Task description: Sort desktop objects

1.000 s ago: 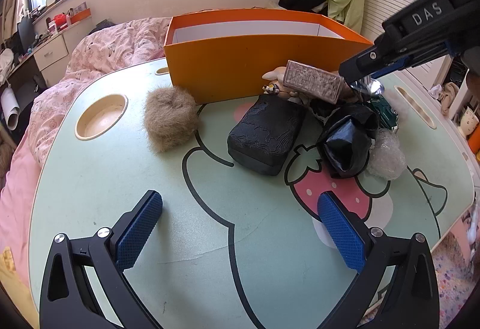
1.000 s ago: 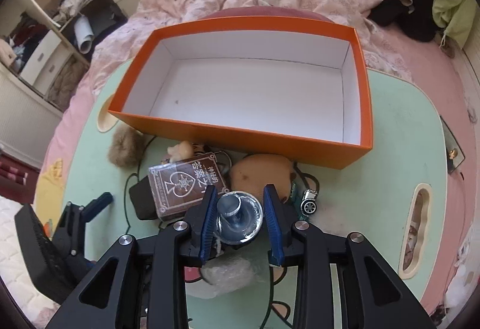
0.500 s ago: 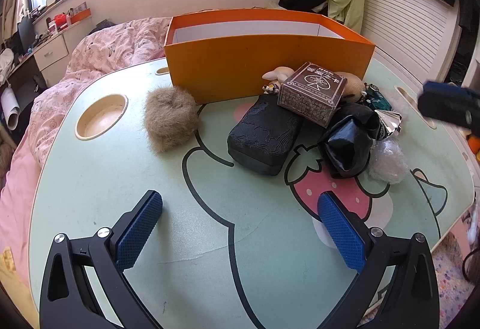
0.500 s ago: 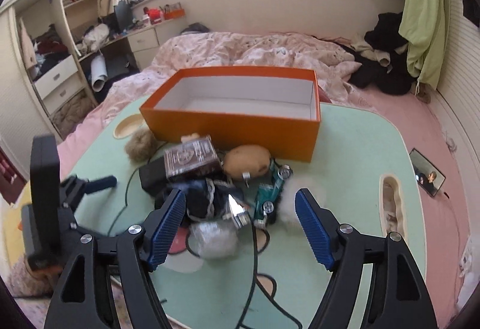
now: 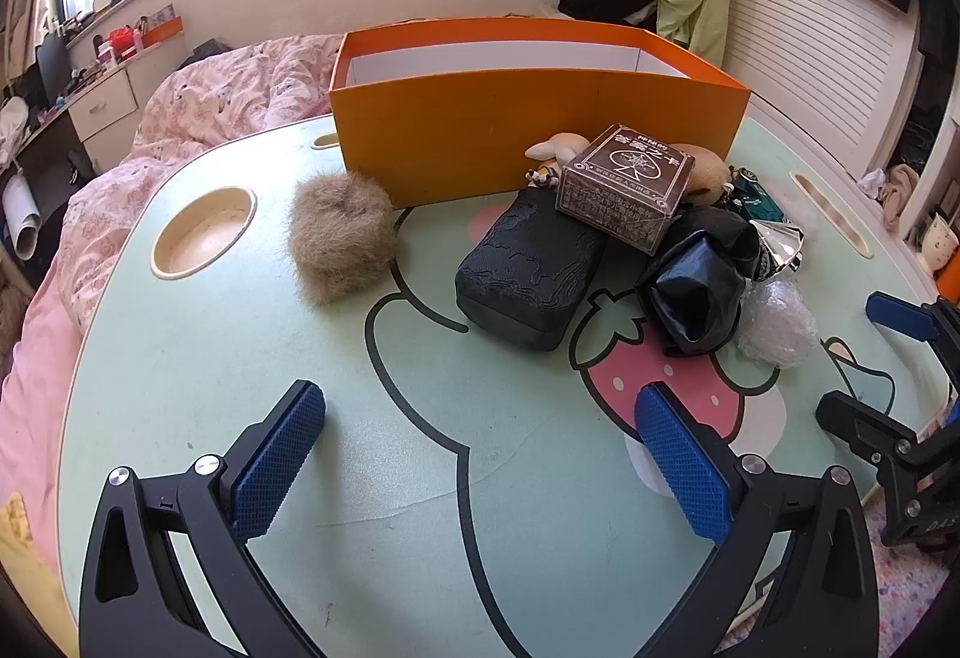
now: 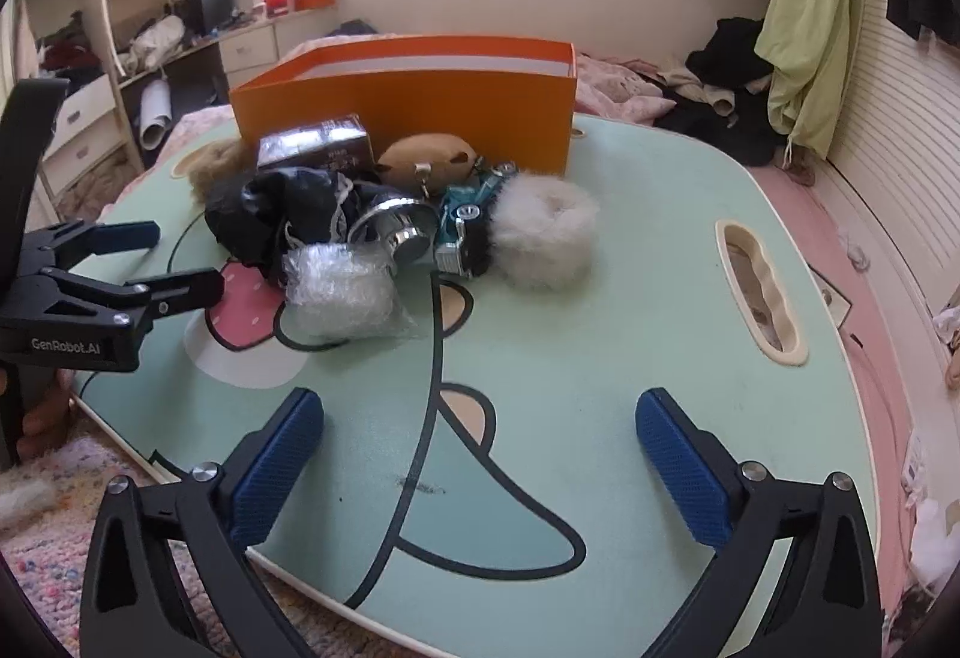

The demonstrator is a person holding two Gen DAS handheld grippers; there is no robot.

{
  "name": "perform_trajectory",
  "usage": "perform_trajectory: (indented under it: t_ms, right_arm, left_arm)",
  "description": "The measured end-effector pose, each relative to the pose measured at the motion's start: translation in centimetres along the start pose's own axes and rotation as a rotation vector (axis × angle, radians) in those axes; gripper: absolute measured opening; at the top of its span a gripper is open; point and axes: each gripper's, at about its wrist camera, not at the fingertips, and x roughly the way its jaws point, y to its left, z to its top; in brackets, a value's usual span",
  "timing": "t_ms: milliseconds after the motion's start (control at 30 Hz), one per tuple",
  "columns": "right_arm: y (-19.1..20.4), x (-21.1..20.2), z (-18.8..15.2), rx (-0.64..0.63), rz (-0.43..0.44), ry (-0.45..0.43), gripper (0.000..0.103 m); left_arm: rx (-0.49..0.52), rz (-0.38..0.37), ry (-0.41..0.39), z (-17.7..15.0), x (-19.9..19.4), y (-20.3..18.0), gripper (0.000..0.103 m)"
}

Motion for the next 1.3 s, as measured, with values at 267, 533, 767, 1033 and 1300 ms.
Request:
perform_trajectory:
  t_ms: [267, 533, 767, 1033, 1300]
  right_arm:
    - [-0.22, -0.41, -0.11, 0.004, -0.005, -0.016, 0.103]
    - [-0.25, -0.42, -0.09, 0.005, -0.008, -0.017, 0.103]
    - [-0.25, -0.41, -0.11, 0.011, -0.015, -0.018, 0.103]
    - [-0.25, -0.41, -0.11, 0.016, -0.021, -0.02, 0.103]
    - [-0.25, -0.4, -0.13, 0.022, -0.028, -0.022, 0.103]
  left_arm:
    - [0.005, -0.003, -0.001, -0.11, -0.17, 0.0, 0.103]
    - [0.011, -0.008, -0.001, -0.12, -0.19, -0.02, 0.103]
    - [0.014, -0.011, -0.001, -0.12, -0.21, -0.05, 0.103]
    - [0.019, -0.015, -0.002, -0.13, -0.22, -0.06, 0.103]
    - [0.024, -0.019, -0.002, -0.14, -0.26, -0.09, 0.103]
